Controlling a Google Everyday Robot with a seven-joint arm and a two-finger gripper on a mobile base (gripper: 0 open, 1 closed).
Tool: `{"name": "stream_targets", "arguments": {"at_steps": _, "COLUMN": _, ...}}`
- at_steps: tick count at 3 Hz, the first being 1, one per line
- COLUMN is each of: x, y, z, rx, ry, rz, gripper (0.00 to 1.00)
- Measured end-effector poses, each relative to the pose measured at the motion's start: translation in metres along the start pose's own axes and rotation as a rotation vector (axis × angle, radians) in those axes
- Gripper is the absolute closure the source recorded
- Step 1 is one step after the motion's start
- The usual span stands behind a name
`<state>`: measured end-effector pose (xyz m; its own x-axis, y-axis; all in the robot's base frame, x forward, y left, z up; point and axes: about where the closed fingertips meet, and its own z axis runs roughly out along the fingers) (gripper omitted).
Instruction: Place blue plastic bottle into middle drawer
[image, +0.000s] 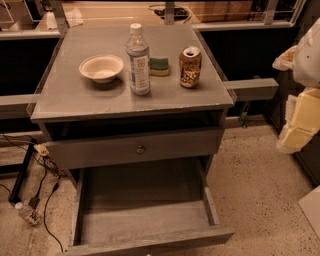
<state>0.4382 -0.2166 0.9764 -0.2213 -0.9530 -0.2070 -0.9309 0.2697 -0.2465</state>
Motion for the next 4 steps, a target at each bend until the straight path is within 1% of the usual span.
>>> {"name": "stream_targets", "arguments": {"at_steps": 1, "x": 0.000, "y": 0.000, "z": 0.000, "rx": 0.000, "ry": 0.000, "rz": 0.000, "gripper": 0.00}}
{"name": "stream_targets", "arguments": {"at_steps": 2, "x": -0.015, "y": 0.004, "z": 0.005, "rx": 0.010, "ry": -0.012, "rz": -0.009, "gripper": 0.00}}
{"name": "stream_targets", "arguments": {"at_steps": 3, "x": -0.063, "y": 0.014, "z": 0.021, "rx": 0.009, "ry": -0.045, "rz": -0.046, "gripper": 0.00}}
{"name": "stream_targets", "arguments": {"at_steps": 4, "x": -0.064, "y": 0.013, "z": 0.022, "rx": 0.011, "ry": -0.050, "rz": -0.040, "gripper": 0.00}}
